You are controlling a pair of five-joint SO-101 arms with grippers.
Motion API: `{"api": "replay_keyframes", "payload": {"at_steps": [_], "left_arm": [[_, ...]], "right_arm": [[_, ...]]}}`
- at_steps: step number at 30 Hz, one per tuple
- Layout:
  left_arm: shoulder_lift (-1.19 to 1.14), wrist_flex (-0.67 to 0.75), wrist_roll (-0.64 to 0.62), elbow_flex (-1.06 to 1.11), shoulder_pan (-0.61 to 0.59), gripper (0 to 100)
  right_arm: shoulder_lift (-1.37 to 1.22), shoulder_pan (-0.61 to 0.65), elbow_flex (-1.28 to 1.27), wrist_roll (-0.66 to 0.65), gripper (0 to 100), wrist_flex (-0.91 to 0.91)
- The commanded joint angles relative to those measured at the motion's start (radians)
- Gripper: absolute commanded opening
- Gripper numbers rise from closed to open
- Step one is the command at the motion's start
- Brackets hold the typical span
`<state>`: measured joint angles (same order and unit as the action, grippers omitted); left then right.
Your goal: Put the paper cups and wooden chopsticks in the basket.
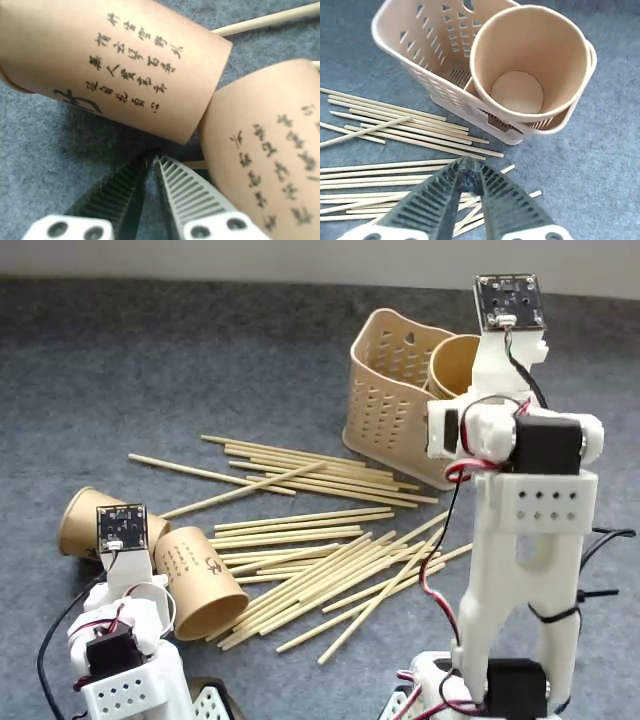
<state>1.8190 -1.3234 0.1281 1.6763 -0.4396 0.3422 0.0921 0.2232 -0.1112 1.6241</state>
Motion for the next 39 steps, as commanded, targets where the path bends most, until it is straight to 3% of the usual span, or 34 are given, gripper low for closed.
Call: {"api": "replay_keyframes", "payload": {"at_steps": [1,4,7,11,19,28,39], "left_arm": [[0.015,-0.002,0.003,0.019,0.016,1],[0.015,-0.002,0.003,0.019,0.016,1],[0.015,-0.002,0.003,0.019,0.016,1],[0.015,-0.002,0.003,0.019,0.016,1],[0.015,-0.002,0.003,0.019,0.016,1],[0.015,-0.002,0.003,0.019,0.016,1],[0.015,-0.002,0.003,0.019,0.016,1]], "right_arm": [[0.113,0.042,0.042,0.005,1.2,-0.074],[0.119,0.01,0.042,0.005,2.9,-0.151],[0.087,-0.047,0.044,0.012,10.8,-0.177],[0.01,-0.139,0.05,0.098,17.8,-0.177],[-0.171,-0.209,0.05,0.109,18.3,-0.236],[-0.282,-0.203,0.05,0.11,18.3,-0.288],[-0.113,-0.182,0.05,0.11,18.3,-0.251]]}}
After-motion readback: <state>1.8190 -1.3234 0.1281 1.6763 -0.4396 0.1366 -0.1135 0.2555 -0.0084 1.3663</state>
